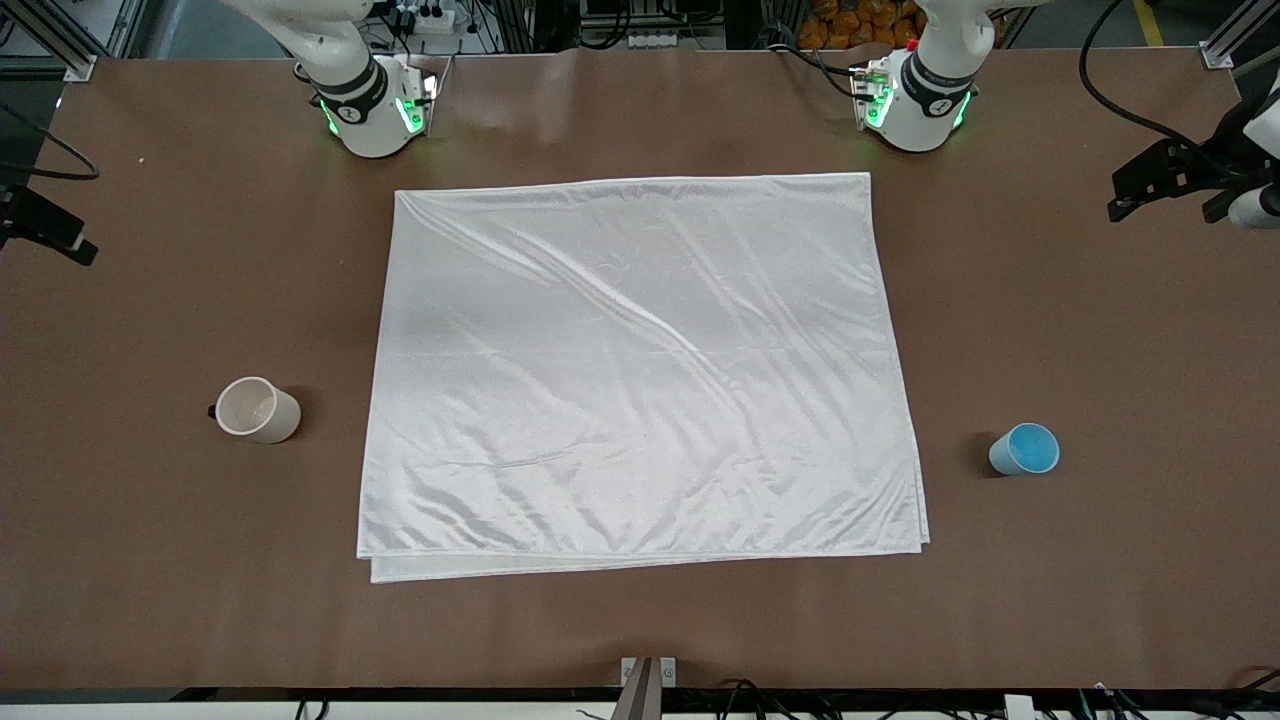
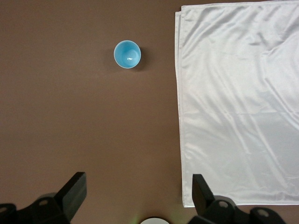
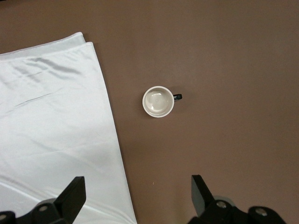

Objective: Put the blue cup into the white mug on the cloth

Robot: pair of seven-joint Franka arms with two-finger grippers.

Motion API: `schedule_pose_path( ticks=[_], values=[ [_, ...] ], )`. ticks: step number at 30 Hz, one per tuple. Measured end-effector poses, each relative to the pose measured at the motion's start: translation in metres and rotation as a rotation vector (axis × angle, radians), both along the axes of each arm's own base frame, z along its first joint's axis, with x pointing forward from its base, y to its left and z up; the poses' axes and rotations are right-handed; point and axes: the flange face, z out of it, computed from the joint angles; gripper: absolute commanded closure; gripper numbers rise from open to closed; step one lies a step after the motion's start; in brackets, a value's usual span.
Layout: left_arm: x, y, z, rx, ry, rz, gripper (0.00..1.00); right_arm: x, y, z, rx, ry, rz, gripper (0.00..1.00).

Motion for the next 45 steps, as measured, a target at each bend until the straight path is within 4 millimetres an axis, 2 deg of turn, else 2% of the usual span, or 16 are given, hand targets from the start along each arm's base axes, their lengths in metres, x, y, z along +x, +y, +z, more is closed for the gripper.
schedule_pose_path(
  ticks=[9,18,23,29,39,45],
  values=[
    [0.002,0.001,-0.004,0.007,0.002,0.001,0.0,0.002,-0.007,-0.009,0.0,0.002,-0.012,0.0],
    [0.015,0.005,-0.03,0.032,0.046,0.002,0.0,0.001,-0.029,-0.028,0.003,0.021,-0.05,0.01],
    [0.02,0.007,-0.039,0.044,0.061,0.0,0.0,0.001,-0.033,-0.037,0.004,0.032,-0.05,0.02],
    [0.027,0.006,-0.053,0.043,0.085,-0.001,0.0,0.003,-0.034,-0.049,0.005,0.037,0.002,0.01],
    [0.035,0.01,-0.069,0.044,0.109,0.034,0.0,0.007,-0.057,-0.083,0.0,0.018,0.139,0.02],
    [0.038,0.014,-0.075,0.067,0.121,0.042,0.0,0.008,-0.064,-0.102,0.002,0.027,0.25,0.02]
  ],
)
